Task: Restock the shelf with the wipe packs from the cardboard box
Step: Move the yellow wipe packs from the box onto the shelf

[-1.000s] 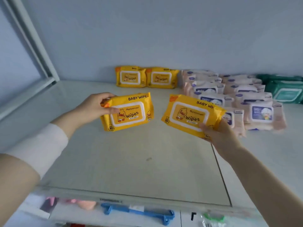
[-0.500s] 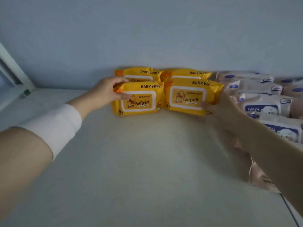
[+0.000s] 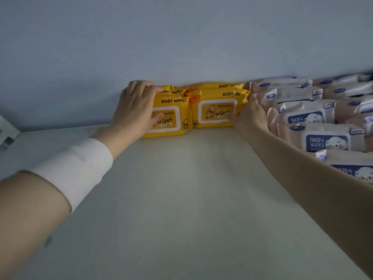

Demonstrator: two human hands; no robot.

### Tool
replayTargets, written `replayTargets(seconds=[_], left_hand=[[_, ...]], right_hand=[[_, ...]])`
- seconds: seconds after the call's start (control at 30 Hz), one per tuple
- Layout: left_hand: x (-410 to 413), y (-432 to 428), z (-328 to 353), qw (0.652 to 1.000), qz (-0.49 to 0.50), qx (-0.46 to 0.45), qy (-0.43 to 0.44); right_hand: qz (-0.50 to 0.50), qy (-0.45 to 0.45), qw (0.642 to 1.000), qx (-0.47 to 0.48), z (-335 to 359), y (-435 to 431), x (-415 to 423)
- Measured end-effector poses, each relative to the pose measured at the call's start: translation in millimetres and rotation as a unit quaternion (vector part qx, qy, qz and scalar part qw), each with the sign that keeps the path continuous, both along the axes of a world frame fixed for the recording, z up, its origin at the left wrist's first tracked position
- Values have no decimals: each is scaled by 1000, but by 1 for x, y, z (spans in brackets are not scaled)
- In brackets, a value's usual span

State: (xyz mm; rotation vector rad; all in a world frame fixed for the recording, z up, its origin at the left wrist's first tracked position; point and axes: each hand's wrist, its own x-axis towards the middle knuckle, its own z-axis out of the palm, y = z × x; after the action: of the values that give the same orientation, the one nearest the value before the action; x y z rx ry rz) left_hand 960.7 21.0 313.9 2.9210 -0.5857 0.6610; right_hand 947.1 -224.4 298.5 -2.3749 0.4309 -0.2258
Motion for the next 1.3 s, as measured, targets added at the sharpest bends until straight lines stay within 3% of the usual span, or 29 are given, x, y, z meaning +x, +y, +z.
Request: replayTargets(seconds=[0.17,0.33,0.53,0.9,1.07,1.3], left_hand=[[-24,-87,36,988,-102,114,8],[-73,-223,73,977,-130,169,1],[-198,-421,66,945,-244,219,17],[-413,-735,-14,834,-456,309,25],[-459,-849,-88,789,-508,340,60],[-493,-937,-205,712,-529,423,183]], right_hand=[[74,-35,989,-126,40,-36,-49],[41,-32,940,-338,69,-152,-133],[-49,92,925,-365,56,-327,-308],[-270,303,877,-257,-27,-576,-591],[-298,370,854,-212,-95,-661,-653],[-307,439,843,-46,-211,-702,-705]])
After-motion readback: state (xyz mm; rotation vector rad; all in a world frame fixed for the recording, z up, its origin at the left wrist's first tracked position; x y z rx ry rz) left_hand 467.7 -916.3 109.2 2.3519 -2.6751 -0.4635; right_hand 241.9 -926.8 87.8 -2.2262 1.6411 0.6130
